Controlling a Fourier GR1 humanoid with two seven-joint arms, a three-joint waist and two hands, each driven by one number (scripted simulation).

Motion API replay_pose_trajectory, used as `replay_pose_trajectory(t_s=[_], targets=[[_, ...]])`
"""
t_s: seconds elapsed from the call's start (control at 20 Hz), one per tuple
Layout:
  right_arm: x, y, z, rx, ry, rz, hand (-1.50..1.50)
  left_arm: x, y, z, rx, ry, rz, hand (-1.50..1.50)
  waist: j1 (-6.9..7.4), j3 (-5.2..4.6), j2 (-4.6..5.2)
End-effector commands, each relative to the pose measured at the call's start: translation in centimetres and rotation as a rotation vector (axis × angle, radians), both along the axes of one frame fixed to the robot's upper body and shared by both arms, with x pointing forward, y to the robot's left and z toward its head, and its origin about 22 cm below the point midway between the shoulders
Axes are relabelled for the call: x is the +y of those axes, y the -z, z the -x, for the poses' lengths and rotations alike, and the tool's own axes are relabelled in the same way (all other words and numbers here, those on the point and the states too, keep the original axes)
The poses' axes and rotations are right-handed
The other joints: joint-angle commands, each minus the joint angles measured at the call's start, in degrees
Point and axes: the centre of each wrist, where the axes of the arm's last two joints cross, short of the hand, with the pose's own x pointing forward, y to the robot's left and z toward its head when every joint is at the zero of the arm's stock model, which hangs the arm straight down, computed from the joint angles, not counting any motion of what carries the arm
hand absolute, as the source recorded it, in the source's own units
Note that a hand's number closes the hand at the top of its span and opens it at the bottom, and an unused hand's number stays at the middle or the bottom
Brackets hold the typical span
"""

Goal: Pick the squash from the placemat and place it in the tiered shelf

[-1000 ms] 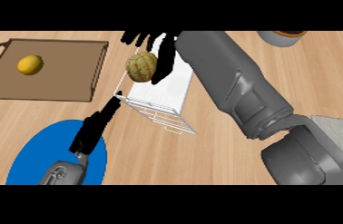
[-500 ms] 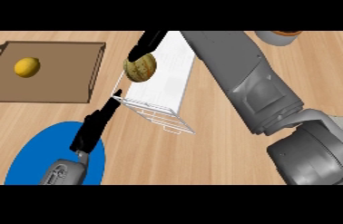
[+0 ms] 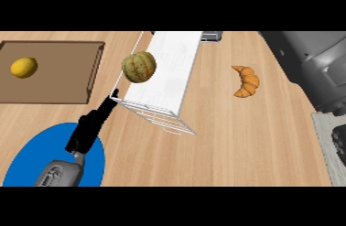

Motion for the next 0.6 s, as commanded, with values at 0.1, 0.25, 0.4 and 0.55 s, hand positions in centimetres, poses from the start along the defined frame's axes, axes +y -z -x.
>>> replay_pose_trajectory(t_s=[0.1,0.25,0.4,0.55], targets=[[-6.8,-1.4,-0.4,-0.042,0.065,0.007,-1.5,-0.6,-0.4,-0.3,-0.01,0.026,0.013,0.0,0.71,0.16,0.82],[-9.6,-2.8,-0.1,-0.064,0.056,0.021,-1.5,-0.4,-0.6,-0.5,-0.019,0.022,0.006,0.0,0.97,0.22,1.1],[-11.3,-3.5,0.1,-0.082,0.035,0.039,-1.5,-1.0,-0.3,-0.3,-0.024,0.034,0.006,0.0,1.51,0.21,1.26],[-13.1,-2.9,0.2,-0.081,-0.007,0.056,-1.5,-0.2,0.0,-0.3,-0.017,0.029,0.005,0.0,1.27,0.2,1.34]])
